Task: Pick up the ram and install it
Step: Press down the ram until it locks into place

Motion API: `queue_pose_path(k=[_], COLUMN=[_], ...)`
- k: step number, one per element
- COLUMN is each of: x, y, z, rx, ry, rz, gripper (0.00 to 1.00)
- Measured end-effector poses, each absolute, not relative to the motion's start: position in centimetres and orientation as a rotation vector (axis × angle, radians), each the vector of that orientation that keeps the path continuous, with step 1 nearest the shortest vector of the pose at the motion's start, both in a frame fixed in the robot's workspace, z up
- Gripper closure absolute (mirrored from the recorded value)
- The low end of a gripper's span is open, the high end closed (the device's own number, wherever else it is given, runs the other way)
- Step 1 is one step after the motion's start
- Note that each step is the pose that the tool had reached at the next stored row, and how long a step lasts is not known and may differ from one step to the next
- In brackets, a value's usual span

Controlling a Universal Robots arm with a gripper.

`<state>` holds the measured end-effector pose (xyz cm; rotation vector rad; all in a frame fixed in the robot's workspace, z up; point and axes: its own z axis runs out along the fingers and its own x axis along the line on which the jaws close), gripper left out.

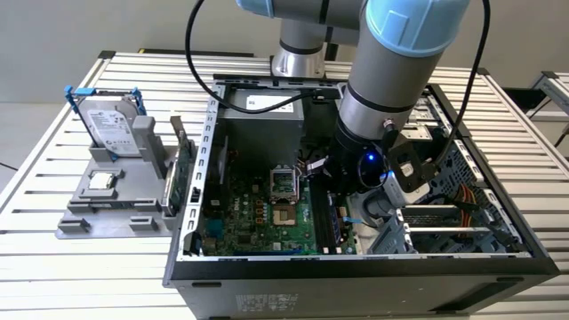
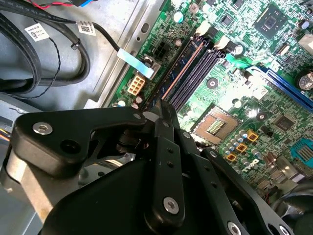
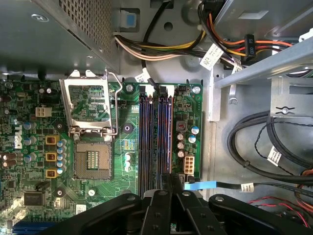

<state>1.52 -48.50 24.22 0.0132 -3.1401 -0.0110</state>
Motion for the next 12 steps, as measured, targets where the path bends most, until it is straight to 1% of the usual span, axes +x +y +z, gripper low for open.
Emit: queue_pose_path(k=[6,12], x=[1.52,1.52], y=[-48.5,-48.5], z=[24.23,24.23], rx=[0.016,0.182], ry=[-3.14,-3.134], rz=[-0.011,-0.011], gripper=[1.0,1.0])
